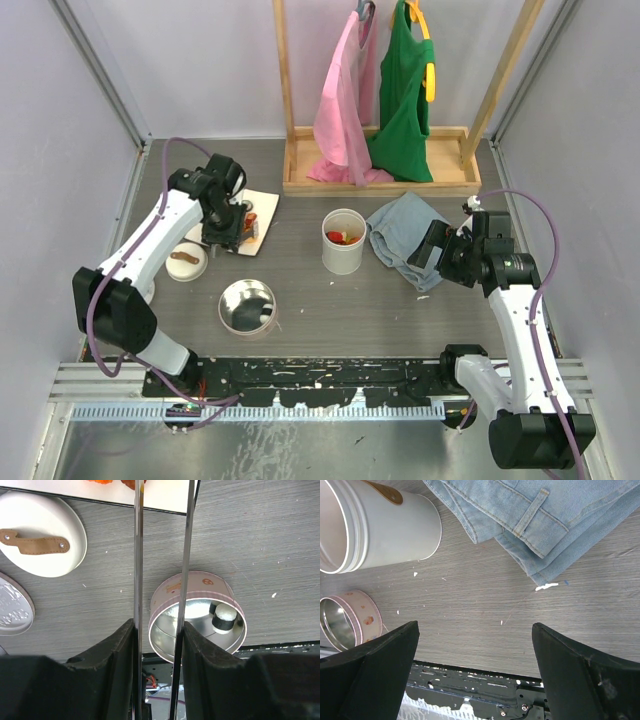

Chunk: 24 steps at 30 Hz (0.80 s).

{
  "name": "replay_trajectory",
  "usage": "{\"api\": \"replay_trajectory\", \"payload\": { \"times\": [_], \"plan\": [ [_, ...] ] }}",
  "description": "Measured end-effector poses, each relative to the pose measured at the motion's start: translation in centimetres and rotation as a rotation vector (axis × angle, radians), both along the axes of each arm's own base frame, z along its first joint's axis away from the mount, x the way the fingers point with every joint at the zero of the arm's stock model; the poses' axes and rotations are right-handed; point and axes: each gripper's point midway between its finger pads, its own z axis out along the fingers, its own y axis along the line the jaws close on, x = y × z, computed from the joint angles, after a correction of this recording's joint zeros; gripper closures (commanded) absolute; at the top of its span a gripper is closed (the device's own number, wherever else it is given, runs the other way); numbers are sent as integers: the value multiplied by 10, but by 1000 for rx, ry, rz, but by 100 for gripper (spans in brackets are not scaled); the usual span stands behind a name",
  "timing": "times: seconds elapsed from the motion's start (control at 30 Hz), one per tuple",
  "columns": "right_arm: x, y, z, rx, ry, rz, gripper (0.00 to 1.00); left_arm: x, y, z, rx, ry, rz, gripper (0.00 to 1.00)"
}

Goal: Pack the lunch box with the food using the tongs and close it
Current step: Pick up the fake food from the plate.

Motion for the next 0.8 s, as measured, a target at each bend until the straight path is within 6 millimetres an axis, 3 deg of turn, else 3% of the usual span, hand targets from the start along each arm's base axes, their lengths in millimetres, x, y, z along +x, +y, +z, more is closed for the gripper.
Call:
{"api": "replay_trajectory", "payload": {
  "times": [0.8],
  "plan": [
    [1,0,2,0,-11,0,0,-9,7,-7,6,26,6,64]
  ]
}}
